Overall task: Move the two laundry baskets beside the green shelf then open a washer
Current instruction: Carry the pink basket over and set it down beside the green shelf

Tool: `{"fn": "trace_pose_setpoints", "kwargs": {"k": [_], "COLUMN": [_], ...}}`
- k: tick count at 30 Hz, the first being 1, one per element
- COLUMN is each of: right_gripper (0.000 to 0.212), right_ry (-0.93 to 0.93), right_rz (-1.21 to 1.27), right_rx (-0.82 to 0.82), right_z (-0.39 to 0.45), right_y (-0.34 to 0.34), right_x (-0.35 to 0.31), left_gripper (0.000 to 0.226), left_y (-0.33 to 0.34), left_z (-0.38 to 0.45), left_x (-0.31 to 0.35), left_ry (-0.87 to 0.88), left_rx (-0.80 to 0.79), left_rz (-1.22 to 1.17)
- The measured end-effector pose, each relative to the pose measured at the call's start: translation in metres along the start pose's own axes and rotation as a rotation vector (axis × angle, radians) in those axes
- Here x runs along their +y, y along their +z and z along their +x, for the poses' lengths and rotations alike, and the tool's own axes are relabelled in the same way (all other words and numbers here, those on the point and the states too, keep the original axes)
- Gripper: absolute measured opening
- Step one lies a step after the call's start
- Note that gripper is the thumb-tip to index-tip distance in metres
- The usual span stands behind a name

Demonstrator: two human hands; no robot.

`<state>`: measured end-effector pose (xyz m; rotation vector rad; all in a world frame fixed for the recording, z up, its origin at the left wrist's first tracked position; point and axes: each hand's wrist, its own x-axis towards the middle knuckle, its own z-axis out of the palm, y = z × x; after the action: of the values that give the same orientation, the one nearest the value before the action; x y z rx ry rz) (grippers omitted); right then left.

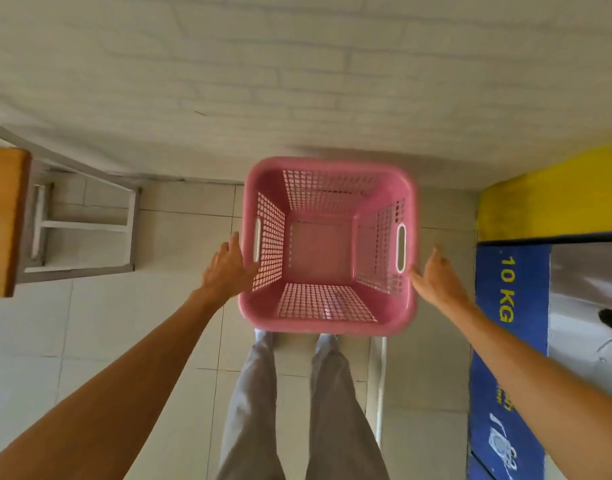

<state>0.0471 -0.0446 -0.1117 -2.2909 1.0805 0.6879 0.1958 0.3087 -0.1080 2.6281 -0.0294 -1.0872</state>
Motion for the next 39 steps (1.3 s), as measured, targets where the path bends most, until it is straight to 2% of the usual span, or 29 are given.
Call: {"fn": "trace_pose_setpoints", "kwargs": {"k": [3, 5, 8, 11, 13, 16, 19, 22, 24, 27, 32, 39], "right_gripper": [0.069, 0.068, 0.051, 0.041, 0.033, 0.017, 0.023, 0.044, 0.049, 0.049, 0.047, 0.047], "right_ry": [-0.008, 0.001, 0.117, 0.147, 0.101, -0.113, -0.3, -0.468, -0.577, -0.755, -1.013, -1.248], "right_rz": [0.047, 0.092, 0.125, 0.1, 0.06, 0.046, 0.023, -0.099, -0.163, -0.21, -0.28, -0.271], "right_rx": [-0.032, -0.066, -0.139, -0.188, -0.144, 0.042, 0.149, 0.081, 0.015, -0.034, -0.072, -0.111], "right_z": [0.028, 0.04, 0.053, 0.048, 0.025, -0.031, -0.097, -0.175, -0.233, -0.322, -0.462, -0.624], "right_y": [0.026, 0.038, 0.042, 0.025, 0.005, -0.029, -0.061, -0.08, -0.078, -0.055, 0.017, 0.119], "right_x": [0.014, 0.018, 0.018, 0.009, -0.004, -0.042, -0.111, -0.191, -0.24, -0.303, -0.386, -0.48], "left_gripper": [0.09, 0.087, 0.084, 0.083, 0.079, 0.057, 0.048, 0.045, 0.035, 0.029, 0.028, 0.022], "left_y": [0.028, 0.038, 0.041, 0.03, 0.014, -0.024, -0.062, -0.096, -0.111, -0.116, -0.115, -0.14], "left_z": [0.028, 0.042, 0.047, 0.023, -0.014, -0.091, -0.176, -0.27, -0.333, -0.418, -0.539, -0.676], "left_x": [-0.008, -0.009, -0.002, -0.002, -0.009, -0.035, -0.076, -0.124, -0.162, -0.23, -0.351, -0.493], "left_ry": [0.018, 0.036, -0.006, -0.031, -0.022, -0.052, -0.126, -0.228, -0.285, -0.362, -0.484, -0.609], "left_rx": [0.013, 0.003, 0.026, 0.064, 0.103, 0.269, 0.423, 0.589, 0.71, 0.85, 0.981, 1.124], "left_rz": [-0.045, -0.181, -0.328, -0.381, -0.396, -0.46, -0.511, -0.625, -0.689, -0.728, -0.717, -0.703]}}
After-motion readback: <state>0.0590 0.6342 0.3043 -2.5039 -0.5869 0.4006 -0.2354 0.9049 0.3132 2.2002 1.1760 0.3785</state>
